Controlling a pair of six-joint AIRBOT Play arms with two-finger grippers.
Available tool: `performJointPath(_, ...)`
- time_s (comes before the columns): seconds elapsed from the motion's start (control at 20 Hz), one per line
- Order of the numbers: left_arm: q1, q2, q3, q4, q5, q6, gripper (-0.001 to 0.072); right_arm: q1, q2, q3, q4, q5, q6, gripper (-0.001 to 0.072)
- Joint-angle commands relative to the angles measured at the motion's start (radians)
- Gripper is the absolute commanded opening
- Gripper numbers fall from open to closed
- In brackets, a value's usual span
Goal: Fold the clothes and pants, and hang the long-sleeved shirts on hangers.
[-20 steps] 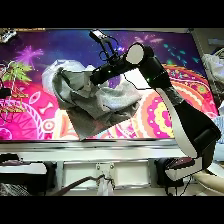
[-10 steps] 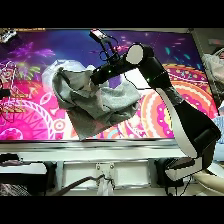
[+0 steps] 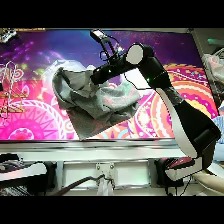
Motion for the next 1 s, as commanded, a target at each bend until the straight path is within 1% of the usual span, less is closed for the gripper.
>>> performJointPath(0.0, -0.009, 0.1, 0.001, -0.038, 0.003, 0.002, 0.0023, 0.001, -0.001, 0.001, 0.0, -0.013, 0.012, 0.0041)
performJointPath(0.15, -0.04, 0.251, 0.001, -0.183, 0.004, 0.014, 0.0021, 0.001, -0.001, 0.001, -0.002, -0.024, 0.011, 0.0041)
performJointPath(0.25, -0.089, 0.377, 0.001, -0.27, -0.005, 0.089, 0.002, 0.001, -0.001, 0.001, -0.018, -0.034, 0.011, 0.0041)
performJointPath(0.3, -0.126, 0.444, 0.001, -0.314, -0.036, 0.111, 0.002, 0.0, 0.0, 0.002, -0.035, -0.044, 0.011, 0.0041)
performJointPath(0.35, -0.175, 0.505, 0.001, -0.335, -0.093, 0.12, 0.002, 0.0, 0.0, 0.004, -0.056, -0.046, 0.011, 0.0042)
performJointPath(0.4, -0.247, 0.564, 0.001, -0.335, -0.179, 0.146, 0.002, 0.0, 0.003, 0.004, -0.078, -0.047, 0.011, 0.0042)
performJointPath(0.5, -0.422, 0.652, 0.001, -0.333, -0.404, 0.254, 0.0021, 0.0, 0.01, 0.004, -0.115, -0.043, 0.011, 0.0042)
performJointPath(0.55, -0.51, 0.683, 0.001, -0.32, -0.519, 0.292, 0.002, 0.0, 0.014, 0.004, -0.127, -0.043, 0.011, 0.0042)
performJointPath(0.6, -0.603, 0.711, 0.001, -0.277, -0.631, 0.292, 0.002, -0.002, 0.017, 0.004, -0.13, -0.043, 0.011, 0.0042)
performJointPath(0.65, -0.678, 0.735, 0.001, -0.209, -0.724, 0.266, 0.002, -0.006, 0.021, 0.004, -0.129, -0.041, 0.012, 0.0042)
performJointPath(0.75, -0.802, 0.789, 0.001, -0.063, -0.866, 0.168, 0.002, -0.006, 0.031, 0.004, -0.131, -0.035, 0.015, 0.0042)
performJointPath(0.85, -0.885, 0.851, 0.0, -0.067, -0.922, 0.158, 0.002, -0.006, 0.04, 0.004, -0.131, -0.029, 0.016, 0.0042)
performJointPath(0.95, -0.948, 0.904, 0.0, -0.093, -0.914, 0.158, 0.0021, -0.006, 0.05, 0.004, -0.129, -0.011, 0.017, 0.0042)
